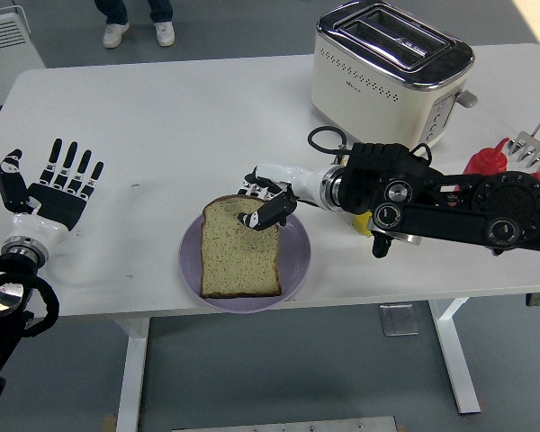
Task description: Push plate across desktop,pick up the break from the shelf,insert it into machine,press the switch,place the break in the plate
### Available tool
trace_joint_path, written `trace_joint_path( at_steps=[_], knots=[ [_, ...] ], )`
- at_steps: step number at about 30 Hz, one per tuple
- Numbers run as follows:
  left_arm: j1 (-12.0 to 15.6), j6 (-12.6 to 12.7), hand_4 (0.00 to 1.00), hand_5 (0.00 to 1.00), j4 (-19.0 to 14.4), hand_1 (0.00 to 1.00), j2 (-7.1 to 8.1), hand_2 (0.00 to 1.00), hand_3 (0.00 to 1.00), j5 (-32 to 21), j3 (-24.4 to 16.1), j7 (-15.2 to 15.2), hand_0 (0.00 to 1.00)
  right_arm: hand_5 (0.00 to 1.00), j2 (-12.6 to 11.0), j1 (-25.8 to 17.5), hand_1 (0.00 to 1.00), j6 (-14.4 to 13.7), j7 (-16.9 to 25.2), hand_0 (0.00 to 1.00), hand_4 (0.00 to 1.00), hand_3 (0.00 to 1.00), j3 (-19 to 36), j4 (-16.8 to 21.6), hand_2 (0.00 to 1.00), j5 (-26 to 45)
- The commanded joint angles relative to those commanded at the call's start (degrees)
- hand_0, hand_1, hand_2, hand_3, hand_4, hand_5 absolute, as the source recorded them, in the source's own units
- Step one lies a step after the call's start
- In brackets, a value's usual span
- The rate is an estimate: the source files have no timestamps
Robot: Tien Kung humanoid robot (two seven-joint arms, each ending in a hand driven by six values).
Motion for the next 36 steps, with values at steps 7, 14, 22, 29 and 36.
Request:
trace_joint_path(
  at_steps=[7,14,22,29,36],
  knots=[
    [0.0,0.1,0.638,0.998,0.2,0.759,0.02,0.722,0.711,0.1,-0.2,-0.1,0.818,0.334,0.1,0.0,0.618,-0.6,0.7,0.416,0.737,0.651,0.0,-0.3,0.676,0.0],
    [-0.1,0.1,0.637,0.998,0.2,0.760,0.02,0.722,0.711,0.1,-0.2,-0.1,0.818,0.351,0.1,0.2,0.620,-1.3,1.5,0.425,0.750,0.657,0.1,-1.0,0.676,-1.7],
    [-0.1,0.1,0.639,0.998,0.5,0.761,-0.01,0.721,0.710,0.2,-0.3,-0.1,0.818,0.353,-0.2,0.4,0.616,-1.8,2.2,0.426,0.746,0.654,1.1,-1.3,0.671,-4.9],
    [0.1,0.1,0.639,0.998,0.0,0.761,0.06,0.721,0.710,0.1,-0.7,-0.1,0.819,0.351,-1.2,-0.1,0.614,-1.9,2.4,0.427,0.743,0.649,4.0,-0.3,0.669,-7.1],
    [0.4,0.2,0.641,0.998,-1.5,0.760,0.22,0.721,0.709,-0.4,-1.1,0.0,0.819,0.348,-3.2,-2.0,0.611,-2.6,2.5,0.430,0.739,0.641,10.3,2.3,0.659,-10.4]
  ],
)
